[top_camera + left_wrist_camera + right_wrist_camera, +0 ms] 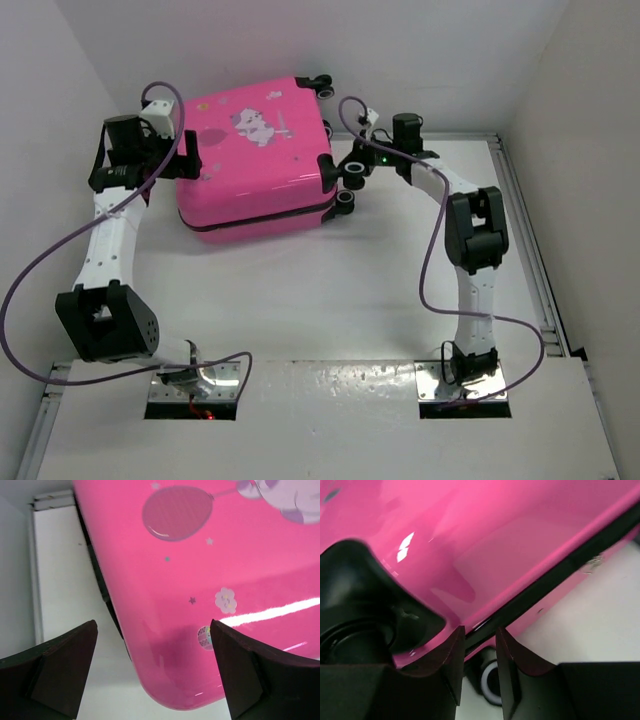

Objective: Pack the luggage

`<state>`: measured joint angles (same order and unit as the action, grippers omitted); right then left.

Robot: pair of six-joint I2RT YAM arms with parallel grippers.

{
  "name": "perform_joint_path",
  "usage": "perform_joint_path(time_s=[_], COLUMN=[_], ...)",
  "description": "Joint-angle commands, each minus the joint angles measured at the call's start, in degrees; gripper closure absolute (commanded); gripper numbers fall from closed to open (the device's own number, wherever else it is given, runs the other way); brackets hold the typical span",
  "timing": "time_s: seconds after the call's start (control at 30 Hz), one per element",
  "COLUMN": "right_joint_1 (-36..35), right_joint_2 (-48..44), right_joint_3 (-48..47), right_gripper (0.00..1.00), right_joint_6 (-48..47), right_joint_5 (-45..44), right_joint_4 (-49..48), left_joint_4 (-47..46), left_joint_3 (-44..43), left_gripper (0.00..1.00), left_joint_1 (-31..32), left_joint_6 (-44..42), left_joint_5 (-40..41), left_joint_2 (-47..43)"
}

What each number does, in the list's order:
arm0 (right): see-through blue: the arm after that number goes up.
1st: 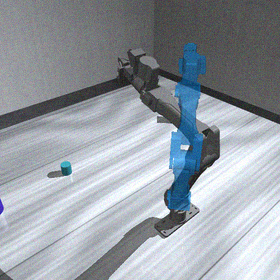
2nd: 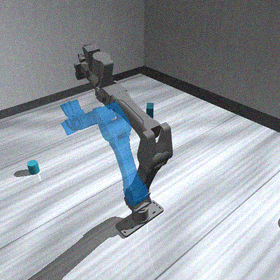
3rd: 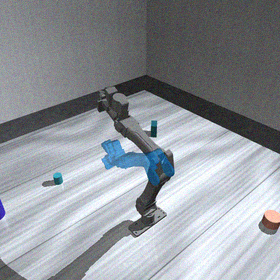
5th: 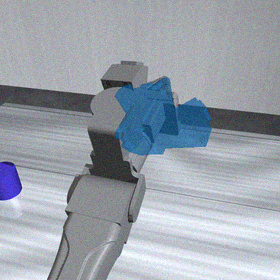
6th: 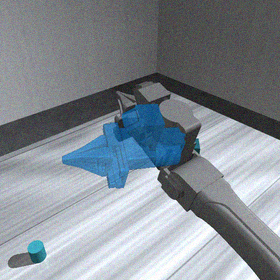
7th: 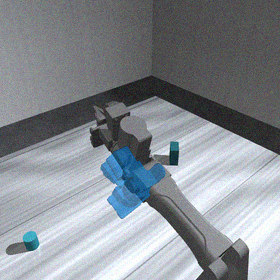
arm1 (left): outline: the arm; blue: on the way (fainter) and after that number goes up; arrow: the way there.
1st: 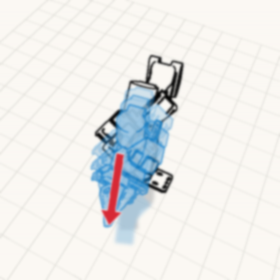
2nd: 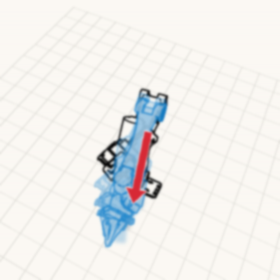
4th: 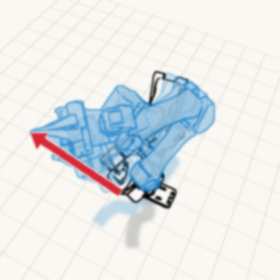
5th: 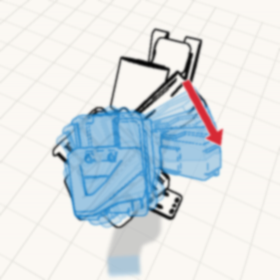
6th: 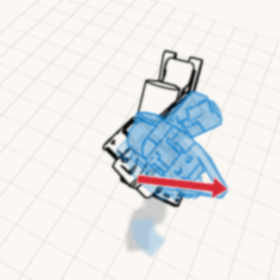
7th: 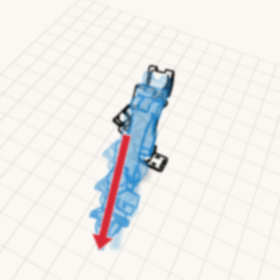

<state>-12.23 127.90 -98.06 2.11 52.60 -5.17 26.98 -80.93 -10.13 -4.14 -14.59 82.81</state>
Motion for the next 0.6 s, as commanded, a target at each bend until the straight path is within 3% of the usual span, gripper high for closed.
perform_joint_path(time_s=[0.0, 0.07, 0.17, 0.37, 0.47, 0.5, 0.57], right_joint_1=[-5.97, -8.5, -11.76, -19.93, -18.63, -17.75, -13.38], right_joint_2=[-11.76, -16.24, -22.59, -30.59, -34.19, -34.9, -36.92], right_joint_3=[7.05, 9.98, 17.45, 21.85, 25.45, 26.77, 32.75], right_gripper=[0.69, 0.69, 0.69, 0.67, 0.59, 0.54, 0.45], right_joint_6=[-11.04, -17.36, -18.54, -24.43, -17.86, -6.97, 0.23], right_joint_5=[14.0, 15.16, 18.58, 21.58, 18.17, 13.63, 5.37], right_joint_4=[14.62, 18.77, 18.26, 20.47, 8.31, 3.55, -11.38], left_joint_4=[-3.43, -3.43, -3.43, -2.02, -2.02, -2.02, -2.02], left_joint_3=[0.24, 0.24, 0.24, -1.6, -3.0, -3.01, -4.67], left_gripper=[0.0, 0.0, 0.0, 0.0, 0.0, 0.0, 0.0], left_joint_1=[-0.77, -1.29, -1.3, -2.53, -4.54, -5.16, -7.08], left_joint_6=[2.74, 2.74, 3.34, 5.81, 8.09, 8.88, 9.5], left_joint_5=[4.04, 4.04, 3.52, 1.85, 1.32, 1.32, -0.34], left_joint_2=[-3.35, -3.35, -2.13, 1.75, 3.06, 3.59, 4.2])
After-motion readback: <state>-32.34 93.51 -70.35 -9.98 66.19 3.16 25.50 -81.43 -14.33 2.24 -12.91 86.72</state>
